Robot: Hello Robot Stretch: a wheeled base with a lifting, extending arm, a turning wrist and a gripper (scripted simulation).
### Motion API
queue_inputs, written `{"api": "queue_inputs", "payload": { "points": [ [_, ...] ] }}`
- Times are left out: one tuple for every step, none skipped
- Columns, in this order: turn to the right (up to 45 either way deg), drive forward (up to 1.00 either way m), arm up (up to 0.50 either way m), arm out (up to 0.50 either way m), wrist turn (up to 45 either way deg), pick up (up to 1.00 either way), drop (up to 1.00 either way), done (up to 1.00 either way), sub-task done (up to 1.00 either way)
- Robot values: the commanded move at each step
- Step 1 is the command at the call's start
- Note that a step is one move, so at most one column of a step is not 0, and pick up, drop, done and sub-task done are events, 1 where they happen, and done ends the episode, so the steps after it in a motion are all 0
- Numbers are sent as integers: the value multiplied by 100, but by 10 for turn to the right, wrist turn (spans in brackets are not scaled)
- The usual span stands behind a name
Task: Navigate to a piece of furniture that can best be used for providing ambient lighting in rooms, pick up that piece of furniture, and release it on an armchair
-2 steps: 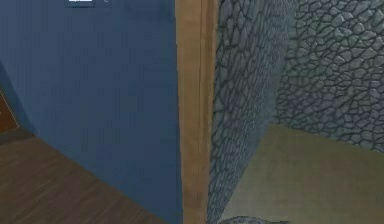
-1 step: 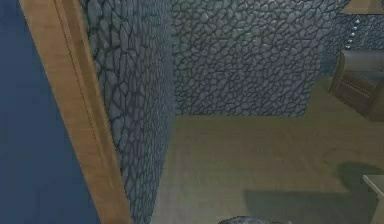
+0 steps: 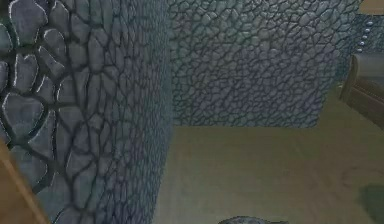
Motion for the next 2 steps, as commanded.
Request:
{"api": "queue_inputs", "payload": {
  "points": [
    [450, 0, 0, 0, 0, 0, 0, 0, 0],
    [0, 100, 0, 0, 0, 0, 0, 0, 0]
  ]
}}
